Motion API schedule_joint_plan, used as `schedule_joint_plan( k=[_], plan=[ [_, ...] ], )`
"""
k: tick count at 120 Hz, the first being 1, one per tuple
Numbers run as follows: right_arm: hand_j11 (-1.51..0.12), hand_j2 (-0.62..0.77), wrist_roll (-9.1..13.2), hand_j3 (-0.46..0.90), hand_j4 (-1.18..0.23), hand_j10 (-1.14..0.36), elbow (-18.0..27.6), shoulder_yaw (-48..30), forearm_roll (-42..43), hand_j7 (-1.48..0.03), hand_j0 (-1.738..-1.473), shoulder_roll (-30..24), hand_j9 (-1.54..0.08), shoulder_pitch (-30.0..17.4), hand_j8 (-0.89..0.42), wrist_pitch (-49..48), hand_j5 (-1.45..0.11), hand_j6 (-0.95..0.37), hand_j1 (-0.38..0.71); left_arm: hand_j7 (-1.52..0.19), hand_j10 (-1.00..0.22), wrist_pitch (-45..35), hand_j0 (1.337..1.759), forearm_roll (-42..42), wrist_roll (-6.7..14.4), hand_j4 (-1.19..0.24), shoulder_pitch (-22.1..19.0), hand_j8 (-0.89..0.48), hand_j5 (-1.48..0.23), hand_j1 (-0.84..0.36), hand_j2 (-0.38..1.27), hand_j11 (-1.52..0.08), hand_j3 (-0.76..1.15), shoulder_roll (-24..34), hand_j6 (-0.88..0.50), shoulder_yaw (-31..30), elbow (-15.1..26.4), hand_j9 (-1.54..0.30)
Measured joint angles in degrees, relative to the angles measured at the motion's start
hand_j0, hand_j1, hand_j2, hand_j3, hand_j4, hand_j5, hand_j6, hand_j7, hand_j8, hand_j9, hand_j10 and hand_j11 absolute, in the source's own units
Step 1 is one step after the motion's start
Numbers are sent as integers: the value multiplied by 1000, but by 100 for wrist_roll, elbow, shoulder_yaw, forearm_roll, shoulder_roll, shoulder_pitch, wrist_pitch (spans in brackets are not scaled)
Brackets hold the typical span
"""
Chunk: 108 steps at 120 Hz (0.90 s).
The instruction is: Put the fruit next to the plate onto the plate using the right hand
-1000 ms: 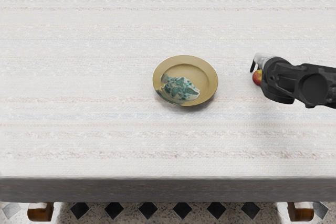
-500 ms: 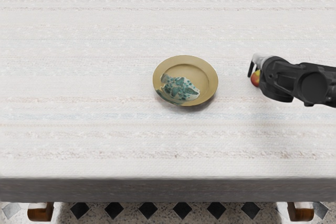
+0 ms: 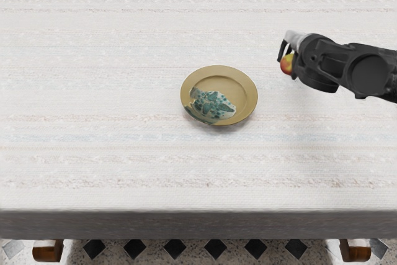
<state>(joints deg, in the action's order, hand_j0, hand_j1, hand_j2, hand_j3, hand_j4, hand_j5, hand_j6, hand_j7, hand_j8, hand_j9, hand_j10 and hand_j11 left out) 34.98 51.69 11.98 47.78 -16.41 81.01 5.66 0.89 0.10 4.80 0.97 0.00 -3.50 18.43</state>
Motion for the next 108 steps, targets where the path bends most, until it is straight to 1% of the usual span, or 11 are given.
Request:
schedule_joint_plan(
  k=[8, 18, 39, 53, 73, 108],
  plan=[
    [-1004, 342, -2, 1, -728, -721, -2, -77, -8, -965, -1653, 98, -1000, 76, -503, -4, -988, -501, 241, 0, 0, 0, 1658, 0, 1, 0, 0, 0, 0, 349, 0, 0, 0, 0, 0, 0, 0, 0],
    [-1022, 382, -3, 1, -727, -725, -4, -143, -23, -975, -1655, 222, -1016, 141, -501, -8, -1013, -501, 249, 0, 0, 0, 1658, 0, 0, 0, 0, 0, 0, 349, 0, 0, 0, 0, 0, 0, 0, 0],
    [-1113, 496, -2, 2, -740, -746, 0, -324, -52, -1028, -1657, 409, -1104, 177, -419, -56, -1119, -423, 333, 0, 0, 0, 1658, 0, 1, 0, 0, 0, 0, 349, 0, 0, 0, 0, 0, 0, 1, 0],
    [-1153, 543, -2, 1, -748, -761, 3, -430, -60, -1054, -1658, 576, -1141, 182, -385, -68, -1171, -397, 361, 0, 0, 0, 1658, 0, 1, 0, 0, 0, 0, 349, 0, 0, 0, 0, 0, 0, 0, 0],
    [-1197, 538, -3, 2, -751, -768, 1, -538, -72, -1075, -1658, 831, -1181, 179, -355, -71, -1219, -376, 361, 0, 0, -1, 1658, 0, 0, 0, 0, 0, 0, 349, 0, 0, 0, 0, 0, 0, 0, 0],
    [-1217, 525, -4, 2, -752, -773, 5, -612, -76, -1084, -1658, 1410, -1198, 139, -349, -59, -1246, -374, 353, 0, 0, 3, 1658, 0, 1, 0, 0, 0, 0, 349, 0, 0, 0, 0, 0, 0, -1, 0]
  ],
)
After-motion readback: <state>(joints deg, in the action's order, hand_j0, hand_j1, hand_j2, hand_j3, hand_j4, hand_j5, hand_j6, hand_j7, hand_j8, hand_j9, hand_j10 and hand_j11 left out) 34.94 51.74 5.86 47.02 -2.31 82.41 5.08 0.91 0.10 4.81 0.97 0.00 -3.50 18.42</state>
